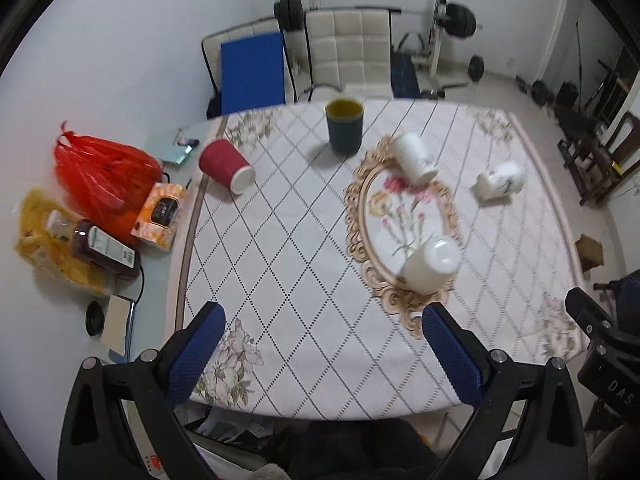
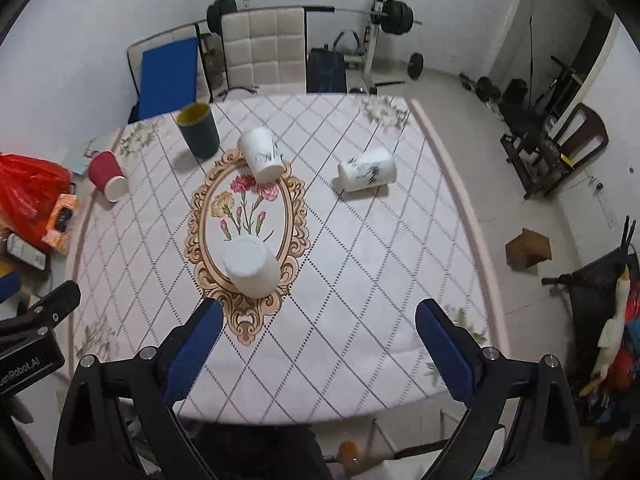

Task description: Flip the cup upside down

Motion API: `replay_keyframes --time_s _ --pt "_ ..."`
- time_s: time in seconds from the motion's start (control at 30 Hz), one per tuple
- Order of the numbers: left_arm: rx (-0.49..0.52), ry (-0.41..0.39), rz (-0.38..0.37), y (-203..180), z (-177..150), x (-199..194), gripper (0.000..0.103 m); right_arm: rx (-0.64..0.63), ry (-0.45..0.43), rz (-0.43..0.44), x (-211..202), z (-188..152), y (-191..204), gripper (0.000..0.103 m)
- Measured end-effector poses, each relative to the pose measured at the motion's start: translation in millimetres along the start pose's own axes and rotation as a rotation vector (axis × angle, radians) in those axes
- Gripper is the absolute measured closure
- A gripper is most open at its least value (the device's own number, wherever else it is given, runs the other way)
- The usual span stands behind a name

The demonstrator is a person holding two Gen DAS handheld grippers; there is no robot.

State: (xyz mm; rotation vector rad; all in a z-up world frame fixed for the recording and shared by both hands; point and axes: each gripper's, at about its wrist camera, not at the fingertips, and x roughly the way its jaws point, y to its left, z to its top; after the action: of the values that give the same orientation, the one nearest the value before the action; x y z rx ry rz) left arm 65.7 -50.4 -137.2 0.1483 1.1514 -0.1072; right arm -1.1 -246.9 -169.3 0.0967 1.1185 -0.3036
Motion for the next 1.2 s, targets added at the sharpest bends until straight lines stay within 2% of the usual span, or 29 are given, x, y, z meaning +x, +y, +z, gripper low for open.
replay_keyframes --time_s 0.3,0.63,0.77,1.2 --pt "-0.025 -0.116 -0.018 0 -14 -101 0.002 -0.021 -0.164 0.057 -134 -13 -27 0.004" --pt "-0.054 -0.186 -0.031 4 -25 -169 0.002 -0.008 -0.237 0.11 -219 -28 -39 0.001" --pt "-0.05 -0.219 -0.012 2 -28 -180 0.002 0.004 -0.246 0.101 -231 -30 -43 0.001" --pt "-0.059 -0.188 -0.025 -12 -37 -172 0.002 -0.003 -0.233 0.097 -234 -30 -45 0.001"
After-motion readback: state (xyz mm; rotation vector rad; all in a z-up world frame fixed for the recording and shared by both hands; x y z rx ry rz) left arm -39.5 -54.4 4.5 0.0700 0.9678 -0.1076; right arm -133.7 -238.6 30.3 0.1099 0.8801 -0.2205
